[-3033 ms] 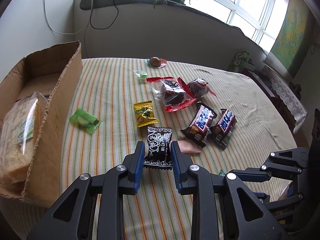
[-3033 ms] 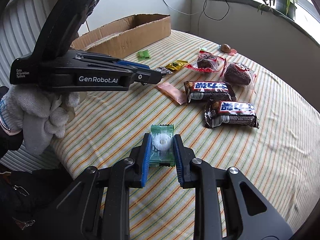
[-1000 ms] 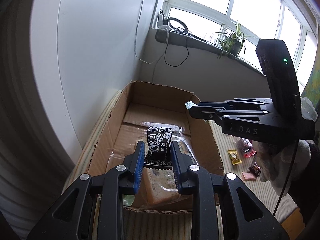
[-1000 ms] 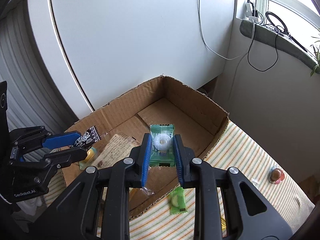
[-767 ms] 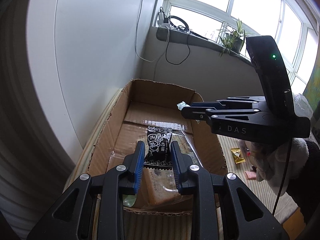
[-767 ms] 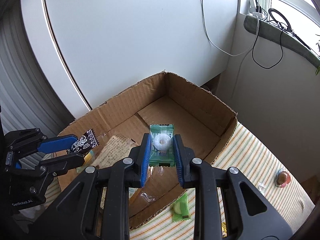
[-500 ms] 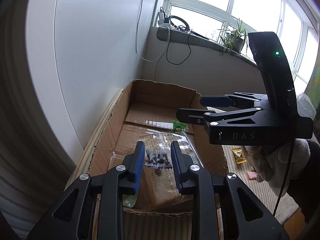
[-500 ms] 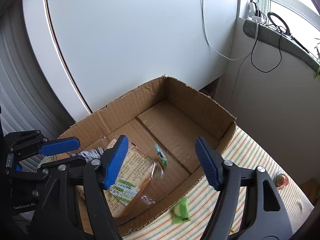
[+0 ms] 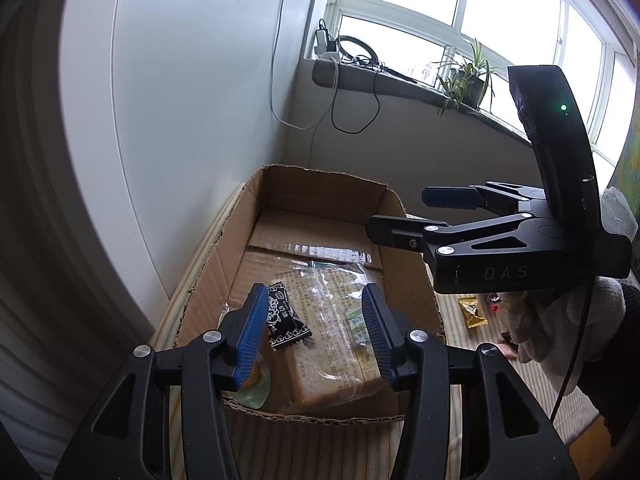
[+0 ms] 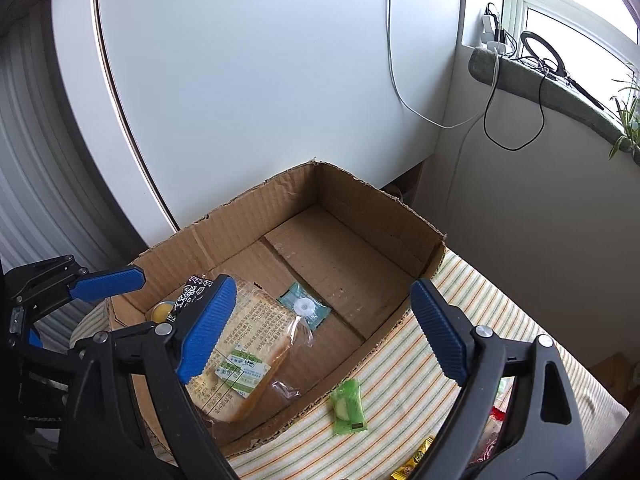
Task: Organize snacks
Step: 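Open the left tool to drop the black packet while the right tool drops the mint, then withdraw both open tools from the box back over the snacks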
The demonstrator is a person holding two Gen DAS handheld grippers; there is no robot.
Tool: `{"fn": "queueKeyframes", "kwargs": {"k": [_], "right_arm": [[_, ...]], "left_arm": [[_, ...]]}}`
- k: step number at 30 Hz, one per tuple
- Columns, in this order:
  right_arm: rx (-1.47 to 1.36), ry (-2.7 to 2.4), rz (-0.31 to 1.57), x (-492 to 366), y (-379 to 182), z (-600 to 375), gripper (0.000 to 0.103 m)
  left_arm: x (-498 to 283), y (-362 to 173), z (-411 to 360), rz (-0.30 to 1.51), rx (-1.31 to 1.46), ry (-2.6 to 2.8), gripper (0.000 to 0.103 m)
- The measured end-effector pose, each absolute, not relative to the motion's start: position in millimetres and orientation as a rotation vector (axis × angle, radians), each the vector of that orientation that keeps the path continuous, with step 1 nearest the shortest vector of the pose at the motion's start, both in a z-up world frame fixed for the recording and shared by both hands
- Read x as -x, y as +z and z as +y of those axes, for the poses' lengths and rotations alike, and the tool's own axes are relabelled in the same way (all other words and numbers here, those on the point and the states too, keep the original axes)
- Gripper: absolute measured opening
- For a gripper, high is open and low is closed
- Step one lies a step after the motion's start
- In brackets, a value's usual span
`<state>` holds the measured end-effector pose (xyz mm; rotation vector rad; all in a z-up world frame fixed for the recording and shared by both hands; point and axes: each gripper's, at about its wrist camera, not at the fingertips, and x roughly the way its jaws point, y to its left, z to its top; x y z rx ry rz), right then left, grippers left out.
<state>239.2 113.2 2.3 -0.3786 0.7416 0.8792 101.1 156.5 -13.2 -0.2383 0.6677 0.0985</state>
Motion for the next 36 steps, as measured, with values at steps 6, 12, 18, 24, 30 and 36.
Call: {"fn": "queueKeyframes", "kwargs": {"k": [6,12,18,24,30,36], "right_arm": [[0.365,0.873,0.723,-232,13,98,0.091],[0.344,0.849,0.716,-229,19,68,0.091],[0.322,0.808,0.713,-227,24,21,0.091],[0.301,0.747,0.731,-228,21,-30,0.091],[0.287,0.680,0.756,-231,15,-80,0.091],[0.269,0.654,0.797,-229,7,-119,0.091]], "left_arm": [[-96,-7,151,0.657,0.234,0.096,0.047],[-94,-2,139,0.649,0.228,0.075,0.047],[-97,1,116,0.649,0.221,0.030,0.047],[-106,-2,86,0.660,0.218,-0.034,0.047],[-115,-6,56,0.676,0.213,-0.099,0.047],[-124,-16,33,0.705,0.210,-0.142,0.047]]}}
